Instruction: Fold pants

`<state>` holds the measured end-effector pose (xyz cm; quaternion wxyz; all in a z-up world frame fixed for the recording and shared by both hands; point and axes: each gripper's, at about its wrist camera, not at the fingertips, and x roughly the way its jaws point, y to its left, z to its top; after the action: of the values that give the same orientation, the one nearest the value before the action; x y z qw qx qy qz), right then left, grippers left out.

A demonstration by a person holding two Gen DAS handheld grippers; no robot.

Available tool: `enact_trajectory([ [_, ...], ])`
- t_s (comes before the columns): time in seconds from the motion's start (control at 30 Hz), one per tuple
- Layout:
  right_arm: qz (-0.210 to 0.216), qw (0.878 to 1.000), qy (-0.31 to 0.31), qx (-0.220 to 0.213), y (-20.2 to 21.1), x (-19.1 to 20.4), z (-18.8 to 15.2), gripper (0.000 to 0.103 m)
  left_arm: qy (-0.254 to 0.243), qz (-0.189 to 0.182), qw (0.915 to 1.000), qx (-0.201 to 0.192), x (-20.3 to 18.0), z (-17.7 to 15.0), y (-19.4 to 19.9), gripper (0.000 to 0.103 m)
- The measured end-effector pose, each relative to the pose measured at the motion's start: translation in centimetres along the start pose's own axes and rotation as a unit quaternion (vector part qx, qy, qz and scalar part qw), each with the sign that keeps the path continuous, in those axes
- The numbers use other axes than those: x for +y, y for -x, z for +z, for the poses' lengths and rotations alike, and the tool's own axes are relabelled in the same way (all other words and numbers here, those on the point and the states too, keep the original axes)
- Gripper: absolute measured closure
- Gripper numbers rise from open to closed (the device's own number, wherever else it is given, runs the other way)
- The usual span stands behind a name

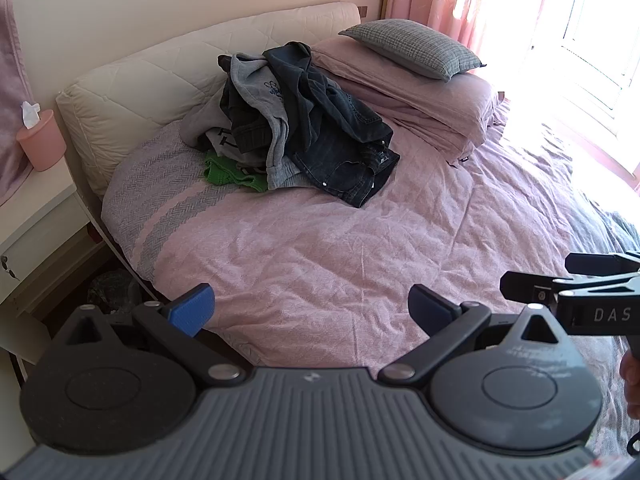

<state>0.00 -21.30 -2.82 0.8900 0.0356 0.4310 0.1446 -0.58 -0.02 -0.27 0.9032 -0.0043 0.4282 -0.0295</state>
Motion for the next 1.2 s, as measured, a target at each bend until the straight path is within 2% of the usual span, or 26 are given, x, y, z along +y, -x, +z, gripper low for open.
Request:
enact_trajectory([
  [1.2, 0.006, 1.000, 0.003, 0.005, -0.5, -1.3, 1.0, 0.002, -0.007, 0.001, 0.9999, 0.008, -1.0, 0.9, -1.1, 0.001],
])
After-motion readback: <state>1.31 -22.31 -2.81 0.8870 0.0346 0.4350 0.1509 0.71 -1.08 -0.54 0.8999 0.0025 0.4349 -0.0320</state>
